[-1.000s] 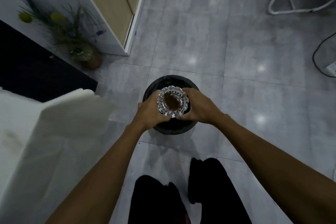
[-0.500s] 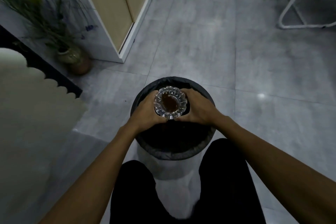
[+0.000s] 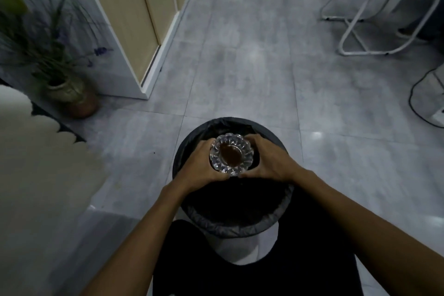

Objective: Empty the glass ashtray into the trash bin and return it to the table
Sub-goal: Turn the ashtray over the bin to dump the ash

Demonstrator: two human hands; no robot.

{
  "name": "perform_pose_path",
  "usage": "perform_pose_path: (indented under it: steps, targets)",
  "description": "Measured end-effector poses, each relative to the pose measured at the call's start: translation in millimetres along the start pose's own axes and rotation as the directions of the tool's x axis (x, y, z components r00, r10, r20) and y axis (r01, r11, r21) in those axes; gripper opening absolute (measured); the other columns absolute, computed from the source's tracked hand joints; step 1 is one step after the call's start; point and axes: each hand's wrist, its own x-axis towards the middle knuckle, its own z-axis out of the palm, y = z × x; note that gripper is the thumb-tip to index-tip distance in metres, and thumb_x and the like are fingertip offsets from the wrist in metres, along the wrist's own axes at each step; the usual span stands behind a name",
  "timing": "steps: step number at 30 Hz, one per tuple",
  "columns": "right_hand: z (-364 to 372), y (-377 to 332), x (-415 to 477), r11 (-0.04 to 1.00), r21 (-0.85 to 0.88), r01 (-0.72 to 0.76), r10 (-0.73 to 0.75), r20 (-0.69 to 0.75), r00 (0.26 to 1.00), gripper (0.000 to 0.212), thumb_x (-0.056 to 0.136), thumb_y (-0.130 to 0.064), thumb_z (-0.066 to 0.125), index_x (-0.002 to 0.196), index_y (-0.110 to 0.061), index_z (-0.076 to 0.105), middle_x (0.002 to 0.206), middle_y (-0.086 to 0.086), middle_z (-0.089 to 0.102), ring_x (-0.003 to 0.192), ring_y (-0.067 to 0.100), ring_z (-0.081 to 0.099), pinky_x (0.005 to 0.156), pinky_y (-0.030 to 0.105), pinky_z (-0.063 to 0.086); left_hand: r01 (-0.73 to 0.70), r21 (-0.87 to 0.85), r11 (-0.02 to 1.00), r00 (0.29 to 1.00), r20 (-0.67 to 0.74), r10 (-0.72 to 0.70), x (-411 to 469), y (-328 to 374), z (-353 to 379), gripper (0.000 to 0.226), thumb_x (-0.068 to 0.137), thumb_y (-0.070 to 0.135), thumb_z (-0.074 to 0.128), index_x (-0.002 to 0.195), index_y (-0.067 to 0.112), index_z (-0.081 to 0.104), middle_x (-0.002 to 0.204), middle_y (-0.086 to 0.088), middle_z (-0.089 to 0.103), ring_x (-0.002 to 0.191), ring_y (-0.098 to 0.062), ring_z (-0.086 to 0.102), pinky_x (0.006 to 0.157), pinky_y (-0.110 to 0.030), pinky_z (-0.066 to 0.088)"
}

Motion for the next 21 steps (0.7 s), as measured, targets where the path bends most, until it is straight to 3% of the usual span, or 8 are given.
perform_pose_path:
  steps: [2, 4, 6, 8, 11, 14, 18, 21]
  targets:
    - [4.5, 2.4, 0.4, 1.000, -0.001, -0.009, 0.009, 0.007, 1.000, 0.111, 0.052, -0.101, 0.066, 0.141, -0.041, 0.039, 0.138, -0.018, 0.056, 0.119, 0.002, 0.057, 0.102, 0.033, 0.052, 0.005, 0.010, 1.000, 1.000, 0.012, -0.005, 0.0, -5.6, 0.3, 0.095, 0.056, 0.055, 0.097, 0.124, 0.078, 0.036, 0.135, 0.031, 0.049, 0.116, 0.032, 0.044, 0.092, -0.006, 0.037]
    - [8.3, 2.2, 0.2, 1.000, 0.002, -0.001, 0.001, 0.028, 1.000, 0.114, 0.052, -0.099, 0.069, 0.143, -0.038, 0.038, 0.140, -0.015, 0.056, 0.120, 0.003, 0.057, 0.102, 0.033, 0.052, 0.008, 0.006, 1.000, 1.000, 0.009, -0.008, -3.4, -10.4, 0.1, 0.099, 0.055, 0.058, 0.097, 0.129, 0.077, 0.034, 0.133, 0.039, 0.046, 0.115, 0.029, 0.048, 0.093, -0.010, 0.039]
    - [10.7, 1.7, -1.0, 1.000, -0.010, 0.015, -0.015, 0.036, 0.999, 0.117, 0.052, -0.093, 0.076, 0.146, -0.034, 0.038, 0.142, -0.012, 0.057, 0.122, 0.006, 0.057, 0.104, 0.033, 0.051, 0.029, -0.006, 1.000, 1.000, 0.011, -0.029, -8.2, -14.0, 0.3, 0.115, 0.053, 0.060, 0.097, 0.148, 0.052, 0.034, 0.138, 0.031, 0.048, 0.119, 0.014, 0.055, 0.099, -0.020, 0.044]
    - [9.2, 0.1, -2.2, 0.999, -0.005, 0.045, -0.045, 0.048, 0.998, 0.114, 0.055, -0.081, 0.085, 0.147, -0.032, 0.039, 0.143, -0.011, 0.058, 0.123, 0.006, 0.056, 0.103, 0.029, 0.049, 0.040, -0.001, 0.999, 0.999, 0.013, -0.040, -13.7, -15.1, -1.5, 0.118, 0.053, 0.060, 0.097, 0.150, 0.042, 0.034, 0.139, 0.026, 0.051, 0.123, 0.000, 0.058, 0.103, -0.026, 0.048]
    - [5.0, 0.4, -3.1, 0.994, 0.025, 0.107, -0.108, 0.082, 0.991, 0.106, 0.063, -0.062, 0.094, 0.148, -0.028, 0.041, 0.142, -0.009, 0.060, 0.121, 0.005, 0.057, 0.101, 0.022, 0.045, 0.048, 0.009, 0.999, 0.999, -0.008, -0.047, -24.4, -11.1, -6.2, 0.115, 0.054, 0.060, 0.097, 0.149, 0.038, 0.036, 0.138, 0.022, 0.054, 0.120, 0.002, 0.058, 0.099, -0.020, 0.047]
    - [1.6, 1.7, -5.4, 0.990, 0.054, 0.131, -0.136, 0.105, 0.985, 0.100, 0.069, -0.051, 0.095, 0.149, -0.024, 0.043, 0.139, -0.005, 0.063, 0.122, 0.008, 0.060, 0.105, 0.026, 0.049, 0.072, -0.022, 0.997, 0.997, -0.035, -0.073, -34.6, -2.8, -10.1, 0.123, 0.053, 0.060, 0.096, 0.156, 0.028, 0.037, 0.144, 0.017, 0.054, 0.127, -0.001, 0.057, 0.103, -0.024, 0.051]
    - [0.6, 5.7, -13.7, 0.990, 0.070, 0.125, -0.132, 0.108, 0.985, 0.093, 0.071, -0.051, 0.094, 0.147, -0.028, 0.045, 0.136, -0.007, 0.066, 0.120, 0.005, 0.061, 0.104, 0.025, 0.049, 0.089, -0.081, 0.993, 0.994, -0.059, -0.094, -46.6, 9.1, -8.4, 0.112, 0.063, 0.037, 0.103, 0.157, 0.019, 0.044, 0.148, 0.014, 0.058, 0.128, -0.004, 0.063, 0.100, -0.027, 0.058]
    - [-2.8, 10.8, -19.8, 0.988, 0.095, 0.124, -0.134, 0.101, 0.986, 0.089, 0.073, -0.051, 0.093, 0.146, -0.027, 0.049, 0.135, -0.007, 0.067, 0.122, 0.008, 0.063, 0.106, 0.033, 0.052, 0.102, -0.113, 0.988, 0.994, -0.028, -0.106, -48.9, 13.7, -5.5, 0.113, 0.071, 0.025, 0.102, 0.165, 0.015, 0.040, 0.154, 0.004, 0.061, 0.135, -0.010, 0.064, 0.110, -0.039, 0.057]
